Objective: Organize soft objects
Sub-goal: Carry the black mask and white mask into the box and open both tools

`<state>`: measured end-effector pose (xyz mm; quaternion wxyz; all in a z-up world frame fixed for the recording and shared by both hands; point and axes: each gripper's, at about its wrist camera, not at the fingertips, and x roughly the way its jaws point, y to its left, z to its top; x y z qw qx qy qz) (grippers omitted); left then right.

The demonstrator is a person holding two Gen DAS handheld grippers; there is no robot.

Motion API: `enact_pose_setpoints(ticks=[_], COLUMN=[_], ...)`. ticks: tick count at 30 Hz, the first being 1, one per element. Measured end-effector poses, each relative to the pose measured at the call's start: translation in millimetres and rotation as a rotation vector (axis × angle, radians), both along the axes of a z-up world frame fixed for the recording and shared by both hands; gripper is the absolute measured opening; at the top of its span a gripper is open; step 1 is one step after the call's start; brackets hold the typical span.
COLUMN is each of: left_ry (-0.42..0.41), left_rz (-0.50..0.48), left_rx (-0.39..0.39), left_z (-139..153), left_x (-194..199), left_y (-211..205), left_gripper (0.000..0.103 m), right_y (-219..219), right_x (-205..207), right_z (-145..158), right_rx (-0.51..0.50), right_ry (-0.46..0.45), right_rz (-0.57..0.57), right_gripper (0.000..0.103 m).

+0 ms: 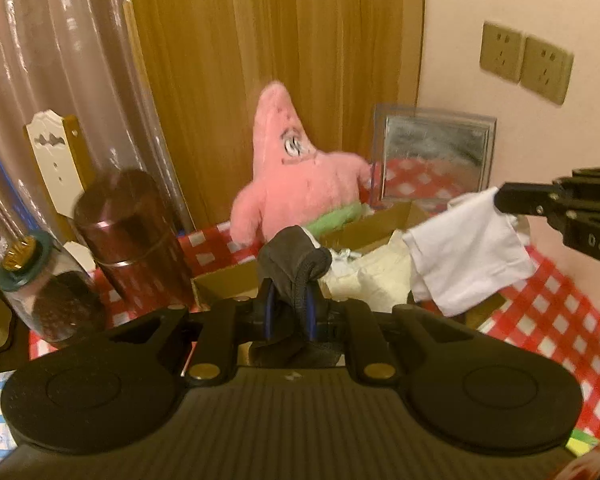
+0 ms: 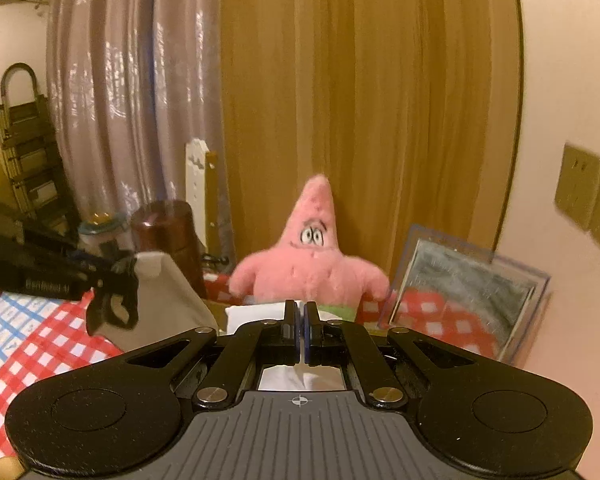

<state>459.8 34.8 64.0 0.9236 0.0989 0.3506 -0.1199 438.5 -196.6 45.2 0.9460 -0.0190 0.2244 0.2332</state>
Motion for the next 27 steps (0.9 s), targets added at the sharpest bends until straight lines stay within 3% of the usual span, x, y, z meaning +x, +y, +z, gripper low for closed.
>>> enact_pose_setpoints(ticks=[7,13,15,17,19,24,27], left_ry=[0.108,0.196,0.201,0.202,0.197,0.181,0.169], left_rz=[-0.014,-0.015,-0.029,-0.038,-0.052,-0.065,-0.052], left_rx=[0.018,-0.012,-0.006,-0.016,-0.043,-0.094,-0.109], left_z=[-63.0,-93.3,-97.2,-98.7,-97.0,-82.6,-74.9], left_x=[31.4,43.5,40.8,41.4,40.7,33.3,28.8], left_y=[-8.3,-0.1,0.4,3.8,8.0,17.7,24.4], left_gripper=[0.014,0.018,0.019,0.029,0.047,0.056,0.056], right_y=[19.5,36.8,41.1,45.8,52.9,53.5,50.1], right_x=[37.9,64.4,68.8,73.3,78.4,85.4,84.5], right_z=[-52.4,-89.3,-98.1,-106.1,-113.4,-123.7,-120.5], right_rx=[-0.025,-0.041,-0.044,-0.053,-0.059,-0.033,-0.019], right_ry=[0.140,0.269,0.294,0.317,0.347,0.397,0.408], right_rz=[0.030,0.100,0.115,0.140,0.160,0.177,0.179], right_gripper=[0.002,0.002,0.002,0.002,0.002,0.002,0.002])
